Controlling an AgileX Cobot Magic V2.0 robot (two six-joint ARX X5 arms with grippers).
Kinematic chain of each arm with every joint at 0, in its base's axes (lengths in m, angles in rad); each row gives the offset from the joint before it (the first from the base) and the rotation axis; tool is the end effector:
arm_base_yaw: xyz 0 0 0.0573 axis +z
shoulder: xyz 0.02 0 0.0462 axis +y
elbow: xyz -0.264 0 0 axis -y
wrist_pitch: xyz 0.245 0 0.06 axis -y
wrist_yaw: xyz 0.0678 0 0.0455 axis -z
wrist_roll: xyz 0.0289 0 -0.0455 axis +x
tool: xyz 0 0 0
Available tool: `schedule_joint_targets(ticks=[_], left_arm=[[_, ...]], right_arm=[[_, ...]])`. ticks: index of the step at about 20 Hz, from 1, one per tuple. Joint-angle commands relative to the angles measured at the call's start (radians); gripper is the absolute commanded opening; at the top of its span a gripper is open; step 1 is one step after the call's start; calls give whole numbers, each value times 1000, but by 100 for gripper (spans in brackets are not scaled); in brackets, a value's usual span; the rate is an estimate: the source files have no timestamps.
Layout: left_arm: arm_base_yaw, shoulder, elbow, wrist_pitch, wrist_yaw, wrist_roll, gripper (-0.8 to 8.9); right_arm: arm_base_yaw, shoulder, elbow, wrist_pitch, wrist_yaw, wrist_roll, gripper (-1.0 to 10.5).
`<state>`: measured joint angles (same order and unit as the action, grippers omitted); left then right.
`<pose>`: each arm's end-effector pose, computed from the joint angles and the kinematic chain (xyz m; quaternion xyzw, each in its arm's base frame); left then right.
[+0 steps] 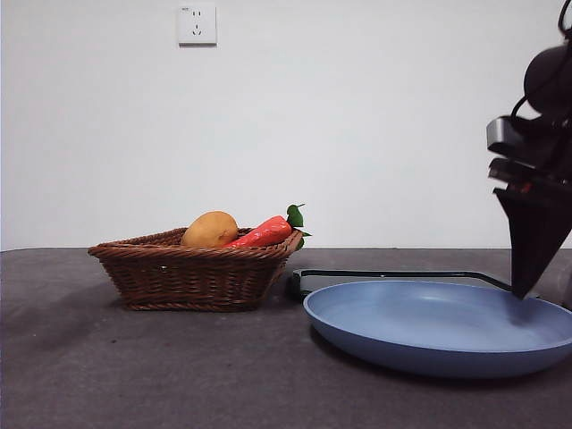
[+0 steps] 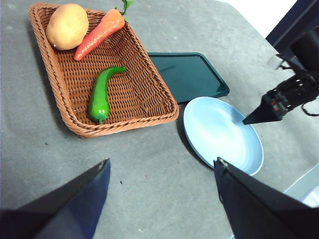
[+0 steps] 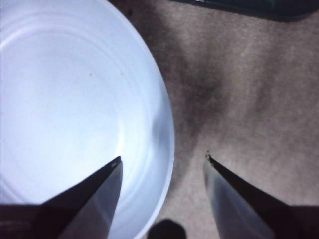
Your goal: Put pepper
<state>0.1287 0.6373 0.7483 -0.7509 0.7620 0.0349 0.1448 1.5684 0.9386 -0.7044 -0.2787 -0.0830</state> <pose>0.1174 -0.0049 0.2944 -0.1197 0.2786 -0.3005 0.9043 0.2711 0.0476 0.1788 0.0095 0.6099 0.1906 0.7691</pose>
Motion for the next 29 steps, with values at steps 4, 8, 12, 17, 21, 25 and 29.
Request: schedule_joint_targets(ticks=[4, 8, 12, 17, 21, 25, 29], left_arm=[[1, 2, 14, 10, 2, 14, 365], [1, 2, 14, 10, 2, 14, 364], [-3, 2, 14, 12, -3, 14, 363], [-45, 10, 14, 37, -64, 13, 363], [-113, 62, 25, 71, -118, -16, 363], [-202, 151, 48, 154, -192, -36, 362], [-305, 283, 105, 213, -296, -38, 362]], right_arm=[[15, 59, 17, 19, -6, -4, 140], [14, 74, 17, 20, -6, -3, 61], [12, 74, 17, 23, -3, 0, 5], [6, 65, 17, 19, -5, 16, 5], [6, 10, 18, 3, -8, 20, 5], [6, -84, 19, -16, -9, 39, 5], [-5, -205, 20, -63, -7, 41, 5]])
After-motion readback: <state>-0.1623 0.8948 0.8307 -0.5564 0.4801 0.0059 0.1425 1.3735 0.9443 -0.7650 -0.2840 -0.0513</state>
